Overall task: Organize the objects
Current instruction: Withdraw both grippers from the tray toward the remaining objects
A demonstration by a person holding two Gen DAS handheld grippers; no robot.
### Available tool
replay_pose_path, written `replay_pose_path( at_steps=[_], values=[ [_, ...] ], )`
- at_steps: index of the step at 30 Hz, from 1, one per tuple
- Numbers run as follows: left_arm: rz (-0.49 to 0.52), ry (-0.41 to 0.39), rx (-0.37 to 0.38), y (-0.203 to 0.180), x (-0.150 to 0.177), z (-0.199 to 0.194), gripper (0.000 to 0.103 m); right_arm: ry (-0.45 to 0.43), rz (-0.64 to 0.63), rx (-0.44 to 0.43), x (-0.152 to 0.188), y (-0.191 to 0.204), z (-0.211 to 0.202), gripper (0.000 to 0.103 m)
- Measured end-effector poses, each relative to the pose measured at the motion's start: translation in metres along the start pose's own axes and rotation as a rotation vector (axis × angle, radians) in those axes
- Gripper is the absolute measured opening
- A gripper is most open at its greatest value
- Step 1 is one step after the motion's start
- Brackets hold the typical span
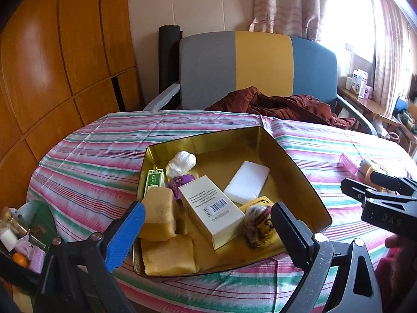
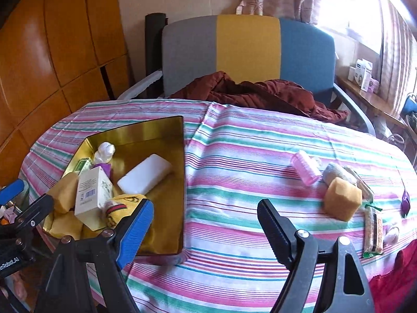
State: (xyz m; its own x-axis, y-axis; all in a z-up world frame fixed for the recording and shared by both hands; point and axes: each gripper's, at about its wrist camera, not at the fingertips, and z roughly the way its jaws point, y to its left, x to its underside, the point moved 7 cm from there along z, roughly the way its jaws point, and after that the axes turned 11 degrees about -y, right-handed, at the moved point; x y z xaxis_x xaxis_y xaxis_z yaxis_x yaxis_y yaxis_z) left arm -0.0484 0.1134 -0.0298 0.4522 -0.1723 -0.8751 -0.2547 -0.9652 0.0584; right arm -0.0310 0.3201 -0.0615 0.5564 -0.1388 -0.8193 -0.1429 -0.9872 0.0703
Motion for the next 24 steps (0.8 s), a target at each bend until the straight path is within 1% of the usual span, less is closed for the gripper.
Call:
replay_pose_path(
  at_steps=[14, 24],
  values=[
    [0.052, 0.02, 0.023, -0.021, 0.005, 0.003, 0.098, -0.002, 0.049, 0.089, -0.004, -0.052, 0.0, 0.083],
    [0.084, 0.029, 0.037, -0.034, 0.004, 0.007, 0.098, -0.037, 0.037, 0.157, -0.03, -0.094, -0.003, 0.083]
  ],
)
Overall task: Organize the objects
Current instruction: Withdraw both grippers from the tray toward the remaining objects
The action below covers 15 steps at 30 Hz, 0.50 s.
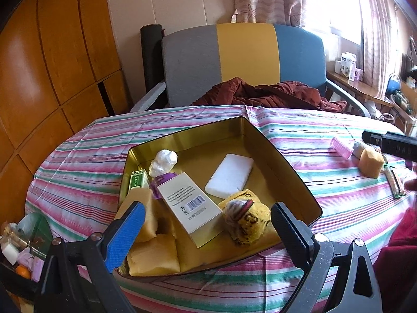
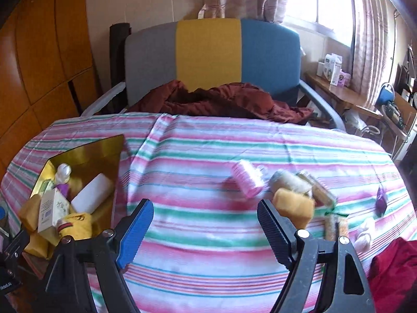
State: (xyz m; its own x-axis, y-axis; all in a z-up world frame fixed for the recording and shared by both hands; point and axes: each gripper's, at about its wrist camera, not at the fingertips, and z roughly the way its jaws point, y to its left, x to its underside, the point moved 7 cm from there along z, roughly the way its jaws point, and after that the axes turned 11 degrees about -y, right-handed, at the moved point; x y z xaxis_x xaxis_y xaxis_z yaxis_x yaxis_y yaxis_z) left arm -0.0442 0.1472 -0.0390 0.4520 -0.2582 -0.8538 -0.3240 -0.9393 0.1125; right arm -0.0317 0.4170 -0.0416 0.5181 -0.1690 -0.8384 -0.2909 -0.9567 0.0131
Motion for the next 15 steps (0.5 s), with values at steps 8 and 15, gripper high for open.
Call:
replay_pose_path(
  at_steps=[8, 15],
  values=[
    [0.021, 0.013, 0.042, -0.017, -0.004, 0.007, 0.098, -0.016, -0.003, 0.095, -0.02, -0.056, 0.019, 0.083],
    [0.049, 0.024, 0.106, -0.044, -0.014, 0.016, 0.098, 0.009, 0.085, 0.181, -0.011, -0.121, 0.043, 0.083]
  ],
)
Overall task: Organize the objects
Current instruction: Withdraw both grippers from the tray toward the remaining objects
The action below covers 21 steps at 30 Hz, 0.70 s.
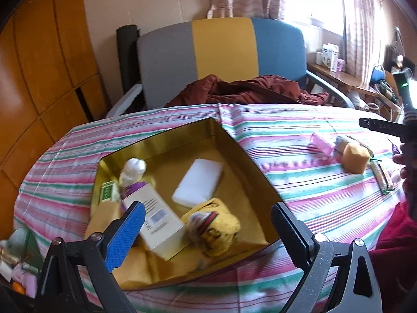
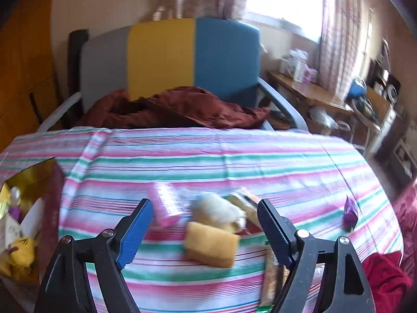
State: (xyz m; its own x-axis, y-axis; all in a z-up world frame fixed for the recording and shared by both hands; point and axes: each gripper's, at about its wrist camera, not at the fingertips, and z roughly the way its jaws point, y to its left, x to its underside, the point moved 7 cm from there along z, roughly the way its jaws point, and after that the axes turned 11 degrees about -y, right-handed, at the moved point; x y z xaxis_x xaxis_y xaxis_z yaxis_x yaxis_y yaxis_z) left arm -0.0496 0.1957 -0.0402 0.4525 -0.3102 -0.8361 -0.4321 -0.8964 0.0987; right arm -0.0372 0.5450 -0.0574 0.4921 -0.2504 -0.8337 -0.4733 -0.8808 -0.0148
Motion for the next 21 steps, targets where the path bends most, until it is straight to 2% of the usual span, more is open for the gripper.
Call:
replay_pose_path(
  at_steps=[4, 15, 21],
  values=[
    [0.036, 0.002, 0.025, -0.023, -0.01, 0.011, 0.098, 0.079, 0.154, 0.01, 0.017, -0.03, 0.017, 0.083],
    [0.073, 0.038, 0.173, -0.107, -0.041, 0.059, 0.098, 0.09, 0.35, 0.027, 0.018, -0.067, 0.014, 0.083],
    [0.151, 0.052, 0.256, -0.154, -0.054, 0.091, 0.098, 0.111, 0.454, 0.008, 0.022, -0.08, 0.016, 0.083]
  ],
)
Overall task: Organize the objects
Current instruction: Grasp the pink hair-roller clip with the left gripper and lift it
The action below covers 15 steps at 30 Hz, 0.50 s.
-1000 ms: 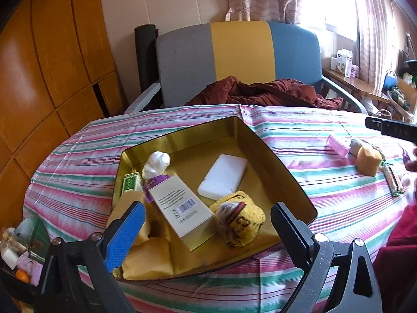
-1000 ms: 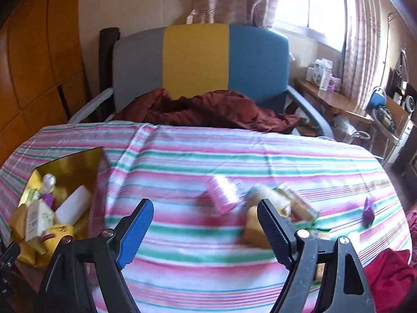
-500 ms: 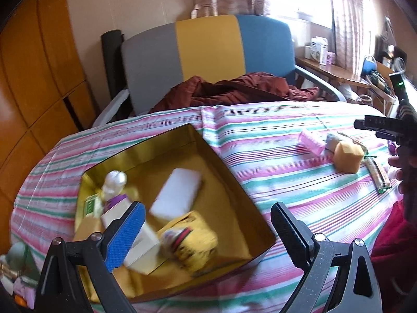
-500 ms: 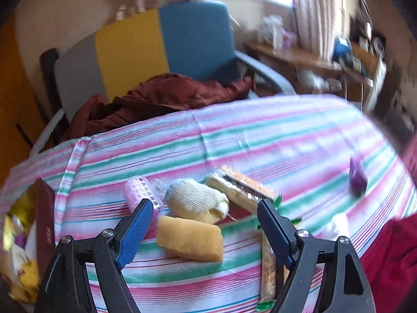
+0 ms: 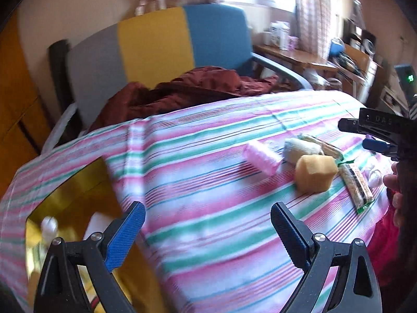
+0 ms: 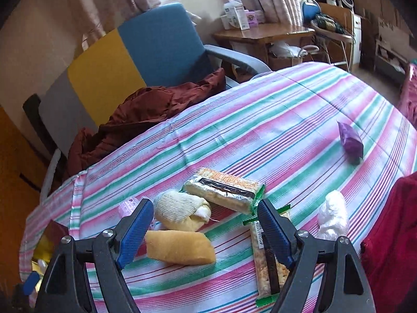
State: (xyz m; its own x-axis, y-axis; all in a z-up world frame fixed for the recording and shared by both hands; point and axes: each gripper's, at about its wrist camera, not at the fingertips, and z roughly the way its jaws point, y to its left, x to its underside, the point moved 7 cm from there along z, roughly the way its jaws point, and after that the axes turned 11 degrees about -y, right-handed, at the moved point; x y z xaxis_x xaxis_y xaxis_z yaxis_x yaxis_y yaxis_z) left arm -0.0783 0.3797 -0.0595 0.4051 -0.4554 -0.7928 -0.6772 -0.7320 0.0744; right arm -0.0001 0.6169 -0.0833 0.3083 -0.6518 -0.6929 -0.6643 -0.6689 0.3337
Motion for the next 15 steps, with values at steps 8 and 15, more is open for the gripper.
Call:
replay_pose_path(
  at_steps=[8, 15],
  values=[
    [0.067, 0.079, 0.171, -0.036, -0.028, 0.072, 0.099, 0.026, 0.03, -0.037, 0.001, 0.0, 0.0, 0.083],
    [0.124, 0.123, 0.227, -0.06, -0.034, 0.122, 0.101, 0.049, 0.076, -0.053, 0.0, -0.009, 0.004, 0.083]
  ],
)
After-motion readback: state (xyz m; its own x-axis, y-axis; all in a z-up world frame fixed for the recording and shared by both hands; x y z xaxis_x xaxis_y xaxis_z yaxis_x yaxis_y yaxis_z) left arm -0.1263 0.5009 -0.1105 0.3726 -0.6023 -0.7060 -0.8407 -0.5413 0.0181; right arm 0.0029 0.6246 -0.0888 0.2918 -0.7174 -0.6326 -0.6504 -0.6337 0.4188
